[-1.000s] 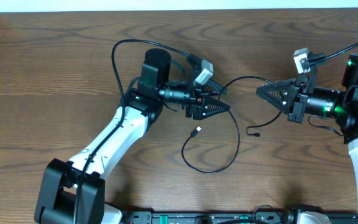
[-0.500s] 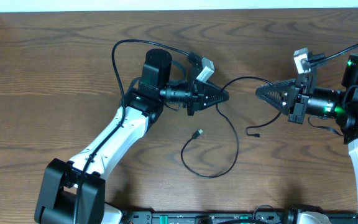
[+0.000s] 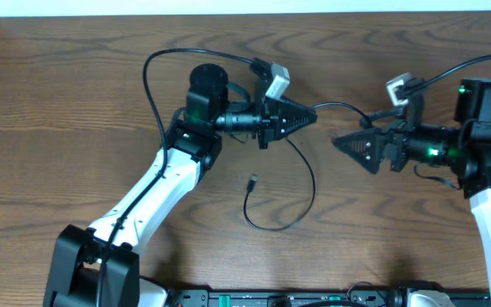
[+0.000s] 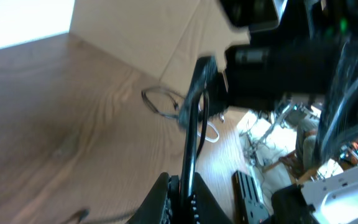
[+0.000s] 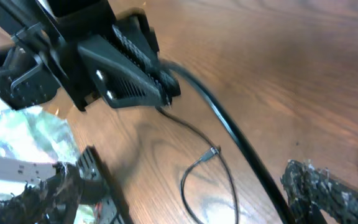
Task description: Untangle cables
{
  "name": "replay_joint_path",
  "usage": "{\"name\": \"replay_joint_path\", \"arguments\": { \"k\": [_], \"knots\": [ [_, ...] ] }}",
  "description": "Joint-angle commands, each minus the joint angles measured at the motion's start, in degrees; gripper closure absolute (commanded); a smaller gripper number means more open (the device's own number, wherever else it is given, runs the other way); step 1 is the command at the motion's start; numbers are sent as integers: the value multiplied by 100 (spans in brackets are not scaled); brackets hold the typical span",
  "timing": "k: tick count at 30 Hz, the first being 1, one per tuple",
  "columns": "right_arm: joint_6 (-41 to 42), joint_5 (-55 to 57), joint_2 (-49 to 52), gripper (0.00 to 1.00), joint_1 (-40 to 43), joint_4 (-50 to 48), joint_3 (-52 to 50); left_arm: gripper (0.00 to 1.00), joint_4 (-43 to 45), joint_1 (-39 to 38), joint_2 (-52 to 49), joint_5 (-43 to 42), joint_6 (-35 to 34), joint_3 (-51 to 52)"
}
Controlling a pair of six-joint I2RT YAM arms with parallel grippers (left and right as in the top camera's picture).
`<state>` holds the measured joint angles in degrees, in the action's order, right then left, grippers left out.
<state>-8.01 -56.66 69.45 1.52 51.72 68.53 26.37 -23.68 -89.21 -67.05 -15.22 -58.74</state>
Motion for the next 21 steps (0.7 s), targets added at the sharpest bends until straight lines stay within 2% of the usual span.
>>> {"name": "replay_joint_path", "arguments": {
  "k": [1, 3, 4, 8, 9, 11, 13, 18, 21],
  "knots": [
    [-350, 184, -92, 1, -376, 109, 87, 92, 236, 153, 140, 48, -461, -9],
    [-341, 640, -92, 1, -575, 144, 85, 92, 247, 251, 140, 72, -461, -9],
    [-190, 1211, -92, 1, -715, 144, 85, 92, 243, 380, 140, 68, -505, -9],
    [699, 2942, -92, 1, -876, 168, 85, 91, 245, 745, 140, 72, -649, -9],
    [1191, 3978, -92, 1, -920, 260, 85, 92, 240, 916, 140, 70, -688, -9],
    [1445, 4607, -92, 1, -966, 369, 83, 91, 245, 1049, 140, 72, -798, -9],
    [1414, 4535, -92, 1, -1008, 424, 83, 91, 243, 1126, 140, 70, -807, -9],
    [-57, 2337, -55, 1, -1294, 417, 81, 91, 254, 1150, 140, 417, -992, -9],
    [-407, 2024, 35, 1, -1486, 402, 79, 91, 363, 1145, 140, 476, -1268, -11]
  ]
}}
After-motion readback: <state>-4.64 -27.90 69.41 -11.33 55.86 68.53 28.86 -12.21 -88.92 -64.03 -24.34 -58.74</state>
